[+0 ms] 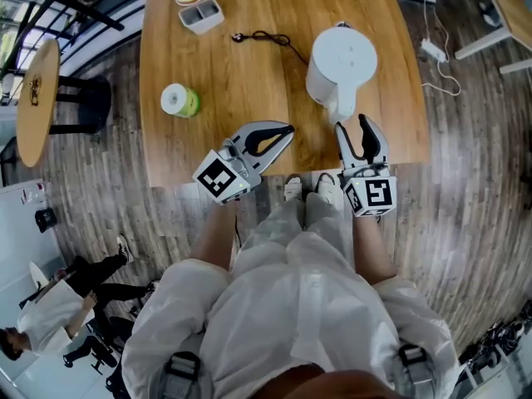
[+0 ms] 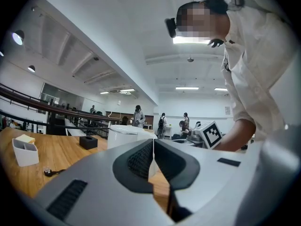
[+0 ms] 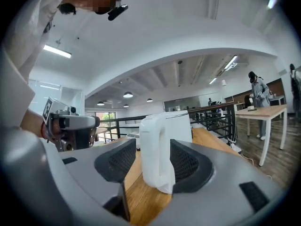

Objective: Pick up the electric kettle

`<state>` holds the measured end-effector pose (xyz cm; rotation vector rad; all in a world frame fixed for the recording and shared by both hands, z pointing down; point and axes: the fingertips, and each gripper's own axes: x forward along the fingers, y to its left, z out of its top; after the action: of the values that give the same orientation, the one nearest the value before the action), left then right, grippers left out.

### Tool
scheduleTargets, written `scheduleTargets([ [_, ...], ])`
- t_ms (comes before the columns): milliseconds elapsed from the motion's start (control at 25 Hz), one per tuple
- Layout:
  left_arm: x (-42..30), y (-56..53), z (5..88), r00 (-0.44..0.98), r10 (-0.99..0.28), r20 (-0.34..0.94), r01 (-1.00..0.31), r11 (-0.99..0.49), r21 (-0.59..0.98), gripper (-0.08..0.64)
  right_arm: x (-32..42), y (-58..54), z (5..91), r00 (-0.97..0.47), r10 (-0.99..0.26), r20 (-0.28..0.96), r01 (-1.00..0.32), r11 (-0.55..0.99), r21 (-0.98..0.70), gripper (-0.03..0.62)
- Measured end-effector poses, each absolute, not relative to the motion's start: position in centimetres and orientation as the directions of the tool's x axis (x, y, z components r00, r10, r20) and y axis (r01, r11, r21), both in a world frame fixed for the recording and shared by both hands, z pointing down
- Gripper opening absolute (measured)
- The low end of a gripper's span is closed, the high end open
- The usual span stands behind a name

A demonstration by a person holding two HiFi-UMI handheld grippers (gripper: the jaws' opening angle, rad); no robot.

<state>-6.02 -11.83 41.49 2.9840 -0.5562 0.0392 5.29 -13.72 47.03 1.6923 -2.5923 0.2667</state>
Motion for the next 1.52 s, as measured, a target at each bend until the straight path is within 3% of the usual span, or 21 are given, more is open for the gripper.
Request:
scheduleTargets([
  [120,-6.4,-11.8,41.3,0.936,-0.350,0.036,-0.352,-0.931,0.097,0.008,4.4,-14.3,46.5,-0.344,-0.930,0.133,-0.938,0.335,-0.086,0.238],
  [480,-6.7,-11.7,41.5,0.943,-0.332,0.033,-0.333,-0.939,0.089,0.008,4.0,-16.3,46.5,-0.167,-0.973,0.157,-0.986,0.162,-0.041,0.238],
  [720,-6.6,-12.3,41.7,0.941,-0.336,0.025,-0.337,-0.937,0.090,0.008,3.5,-17.0,46.3,-0.181,-0.974,0.138,-0.982,0.187,0.033,0.235],
  [880,-6.6,-12.7,42.0,0.940,-0.340,0.025,-0.341,-0.935,0.093,0.006,3.8,-17.0,46.2,-0.200,-0.974,0.103,-0.978,0.205,0.046,0.176],
  [1520,-5.2,-13.2,41.9,0.940,-0.340,0.030,-0.341,-0.935,0.095,0.008,7.6,-16.9,46.1,-0.363,-0.925,0.107,-0.923,0.373,0.094,0.172],
])
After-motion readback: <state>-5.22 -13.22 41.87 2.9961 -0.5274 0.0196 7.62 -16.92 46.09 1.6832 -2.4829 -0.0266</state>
